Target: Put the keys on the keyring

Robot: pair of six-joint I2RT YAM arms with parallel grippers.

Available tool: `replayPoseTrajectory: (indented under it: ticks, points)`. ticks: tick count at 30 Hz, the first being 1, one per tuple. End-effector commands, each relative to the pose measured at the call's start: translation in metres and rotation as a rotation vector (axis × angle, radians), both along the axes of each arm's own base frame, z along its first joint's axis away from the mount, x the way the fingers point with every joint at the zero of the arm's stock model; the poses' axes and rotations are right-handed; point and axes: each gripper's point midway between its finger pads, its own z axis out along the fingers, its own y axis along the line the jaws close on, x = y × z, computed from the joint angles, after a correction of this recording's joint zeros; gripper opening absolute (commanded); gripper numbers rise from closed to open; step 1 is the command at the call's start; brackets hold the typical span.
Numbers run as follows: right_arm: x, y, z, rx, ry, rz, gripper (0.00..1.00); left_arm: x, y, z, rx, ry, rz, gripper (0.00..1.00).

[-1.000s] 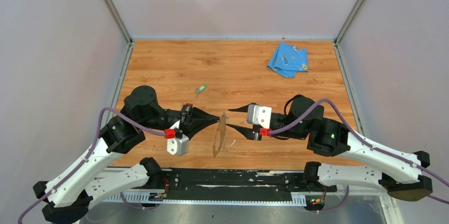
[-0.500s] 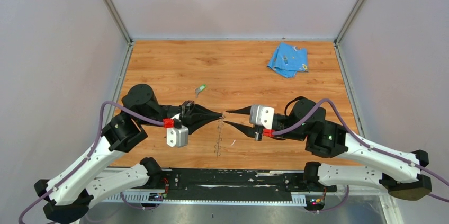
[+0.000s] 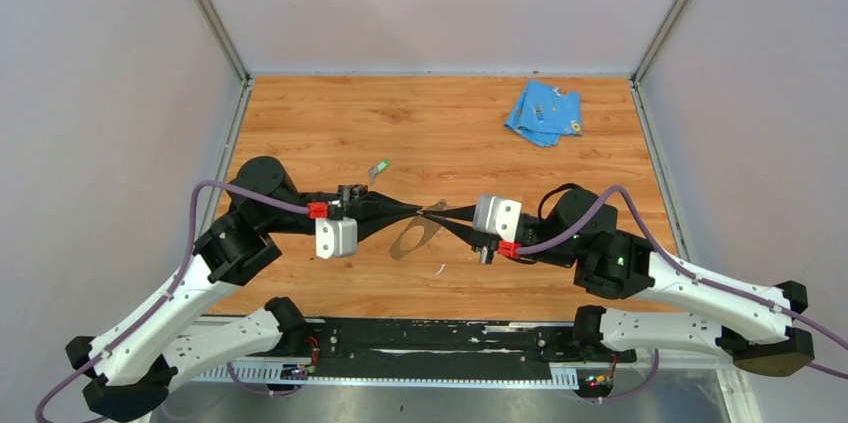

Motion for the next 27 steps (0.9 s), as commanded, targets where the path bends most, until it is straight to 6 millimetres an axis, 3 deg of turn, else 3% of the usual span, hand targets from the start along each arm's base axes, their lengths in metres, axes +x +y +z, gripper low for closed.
replayPoseTrajectory:
  ticks: [1,4,9,12,15,27]
  points:
    - [-0.002,0.001,0.005,0.007,0.014,-0.002,0.01,-0.006,0.001,0.021,-0.048,0.003,-0.015,0.0]
    - [0.004,-0.003,0.001,-0.031,0.069,-0.047,0.01,-0.007,0.001,0.01,0.022,0.021,-0.023,0.01]
    - [0.002,-0.01,-0.002,-0.107,0.147,-0.06,0.0,-0.013,0.005,-0.015,0.146,0.089,-0.047,0.38]
    - [-0.004,-0.011,-0.005,-0.14,0.168,-0.033,0.01,-0.018,0.007,-0.025,0.187,0.125,-0.066,0.47]
    - [-0.01,-0.012,-0.008,-0.169,0.183,-0.006,0.01,-0.021,0.009,-0.031,0.216,0.151,-0.074,0.47]
    - [-0.022,-0.004,-0.017,-0.22,0.211,0.067,0.0,-0.012,0.002,-0.032,0.168,0.211,-0.037,0.32]
